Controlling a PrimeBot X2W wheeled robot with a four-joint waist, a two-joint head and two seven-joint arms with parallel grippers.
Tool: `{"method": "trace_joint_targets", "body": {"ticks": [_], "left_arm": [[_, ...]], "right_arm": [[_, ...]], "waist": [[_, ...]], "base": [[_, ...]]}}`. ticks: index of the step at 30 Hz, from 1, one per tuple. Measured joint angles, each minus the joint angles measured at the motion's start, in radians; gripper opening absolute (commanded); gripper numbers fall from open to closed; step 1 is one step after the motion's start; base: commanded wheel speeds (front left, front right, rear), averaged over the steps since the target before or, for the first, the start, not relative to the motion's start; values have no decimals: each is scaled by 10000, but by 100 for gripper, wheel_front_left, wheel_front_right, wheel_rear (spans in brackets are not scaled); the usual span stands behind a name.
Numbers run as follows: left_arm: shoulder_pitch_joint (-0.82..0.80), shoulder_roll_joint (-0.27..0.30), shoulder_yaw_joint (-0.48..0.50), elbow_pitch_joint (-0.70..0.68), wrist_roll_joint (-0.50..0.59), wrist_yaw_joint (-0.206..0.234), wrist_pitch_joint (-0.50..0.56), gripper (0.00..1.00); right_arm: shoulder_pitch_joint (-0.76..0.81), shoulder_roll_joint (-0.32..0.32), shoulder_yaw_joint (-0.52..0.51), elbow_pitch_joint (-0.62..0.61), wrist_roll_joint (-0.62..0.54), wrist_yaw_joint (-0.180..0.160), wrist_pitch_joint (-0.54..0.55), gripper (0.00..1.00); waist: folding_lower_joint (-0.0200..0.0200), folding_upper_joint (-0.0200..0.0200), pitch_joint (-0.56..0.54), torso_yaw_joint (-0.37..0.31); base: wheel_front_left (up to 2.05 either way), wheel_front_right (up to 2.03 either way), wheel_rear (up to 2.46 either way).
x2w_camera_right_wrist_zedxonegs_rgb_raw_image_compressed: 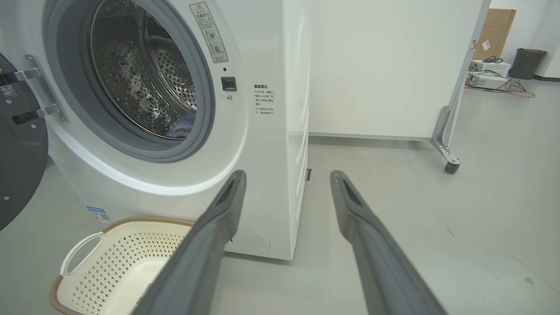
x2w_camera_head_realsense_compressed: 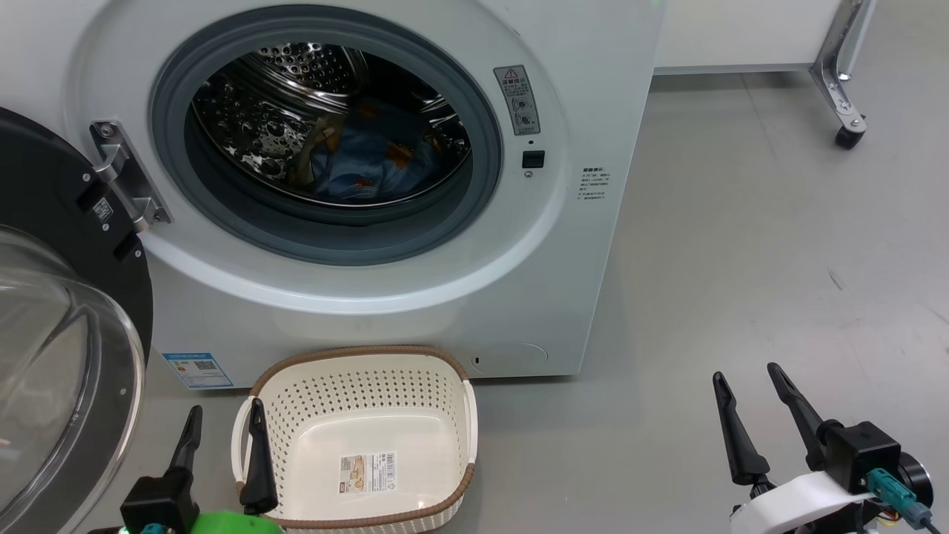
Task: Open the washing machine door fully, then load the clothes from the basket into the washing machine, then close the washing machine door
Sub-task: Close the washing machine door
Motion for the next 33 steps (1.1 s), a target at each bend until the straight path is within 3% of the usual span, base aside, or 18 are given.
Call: {"method": "trace_joint_targets", "body": {"ticks": [33], "left_arm": [[151,27,-65,-35,88,6,0,100]], "right_arm": [[1,104,10,23,0,0,0,100]], "waist": [[1,0,-50,0]], "base": [[-75,75,0]]}}
